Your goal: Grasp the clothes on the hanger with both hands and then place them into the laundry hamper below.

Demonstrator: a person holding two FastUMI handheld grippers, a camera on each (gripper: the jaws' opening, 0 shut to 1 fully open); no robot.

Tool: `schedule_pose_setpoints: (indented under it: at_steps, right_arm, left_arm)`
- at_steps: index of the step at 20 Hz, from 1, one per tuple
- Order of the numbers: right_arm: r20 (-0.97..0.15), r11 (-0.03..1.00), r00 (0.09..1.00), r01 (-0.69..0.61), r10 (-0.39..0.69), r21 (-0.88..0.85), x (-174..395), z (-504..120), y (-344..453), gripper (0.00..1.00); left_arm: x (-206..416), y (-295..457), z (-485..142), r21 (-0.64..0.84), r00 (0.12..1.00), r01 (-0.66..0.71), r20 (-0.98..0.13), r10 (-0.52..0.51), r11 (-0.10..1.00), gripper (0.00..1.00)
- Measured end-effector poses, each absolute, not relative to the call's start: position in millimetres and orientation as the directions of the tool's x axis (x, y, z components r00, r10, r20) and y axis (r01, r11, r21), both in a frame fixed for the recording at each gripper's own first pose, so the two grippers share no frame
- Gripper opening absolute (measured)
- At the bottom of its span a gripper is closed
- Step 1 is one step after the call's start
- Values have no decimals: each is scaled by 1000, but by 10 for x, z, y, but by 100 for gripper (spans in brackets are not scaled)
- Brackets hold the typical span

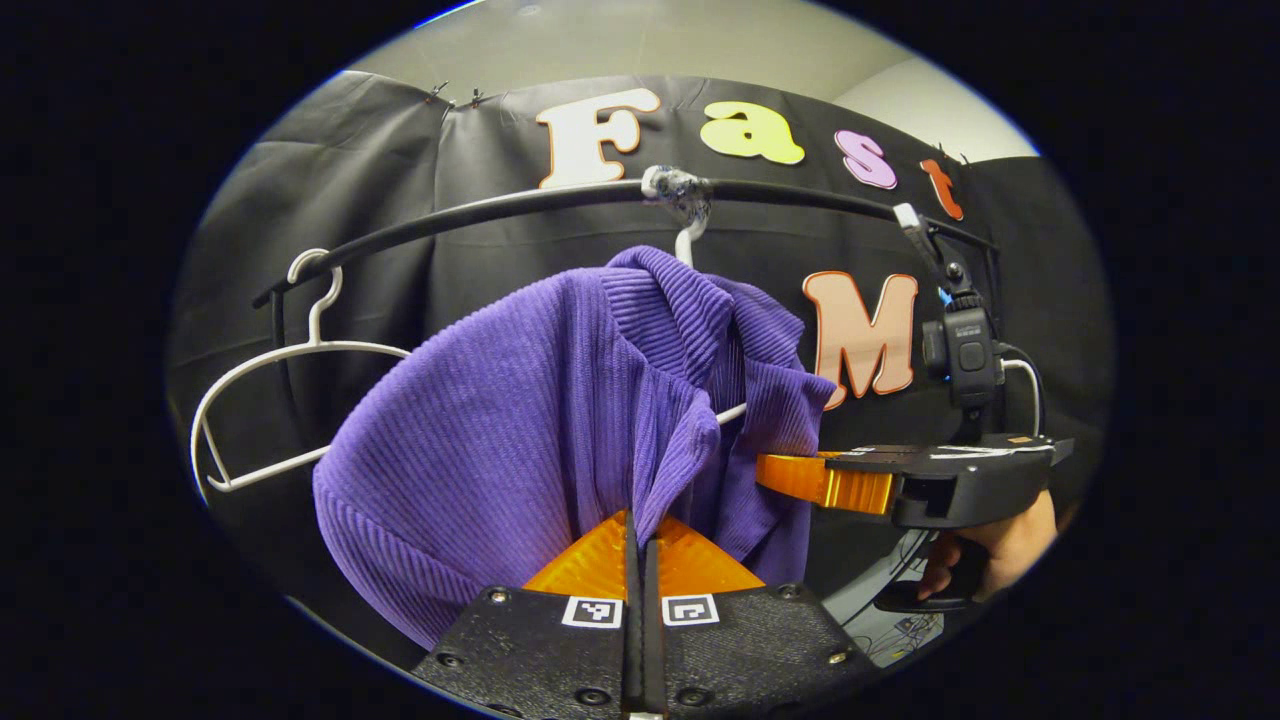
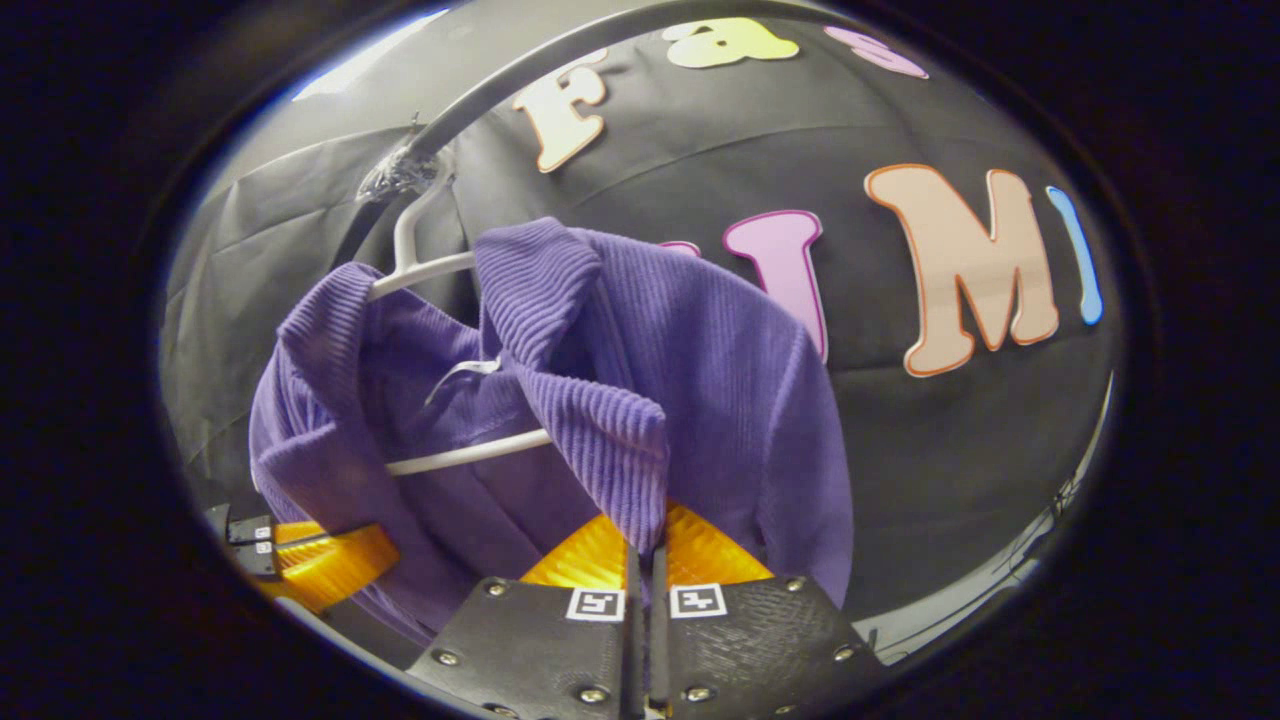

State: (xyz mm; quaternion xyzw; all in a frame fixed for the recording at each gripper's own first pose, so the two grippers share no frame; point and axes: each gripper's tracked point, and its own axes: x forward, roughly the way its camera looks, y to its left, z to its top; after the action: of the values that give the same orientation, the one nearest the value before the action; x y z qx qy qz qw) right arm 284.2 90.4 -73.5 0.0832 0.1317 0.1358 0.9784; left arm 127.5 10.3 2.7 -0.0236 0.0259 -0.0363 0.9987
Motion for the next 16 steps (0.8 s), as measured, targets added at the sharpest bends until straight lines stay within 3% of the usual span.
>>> schedule_pose_setpoints:
  at_steps: [6, 9, 10, 12, 16]
  right_arm:
    - [-206, 967, 950, -206, 235, 151, 2546, -525, 901, 2]
    - [-222, 969, 946, -213, 238, 128, 2563, -473, 969, 2]
    - [-227, 971, 946, -214, 232, 103, 2569, -471, 950, 7]
    - [-225, 976, 950, -207, 216, 63, 2596, -402, 906, 0]
    - [-176, 994, 980, -104, 95, -40, 2714, -220, 664, 3]
  left_arm:
    - [751, 402, 257, -90, 993, 84, -70, -91, 992, 0]
    - [604, 661, 390, -43, 997, 61, -46, -63, 997, 1]
    - [601, 814, 409, -21, 999, 31, -37, -32, 999, 1]
    - [572, 1054, 426, -2, 999, 1, -40, -1, 1000, 0]
    - [584, 1426, 529, 9, 998, -53, -30, 54, 999, 0]
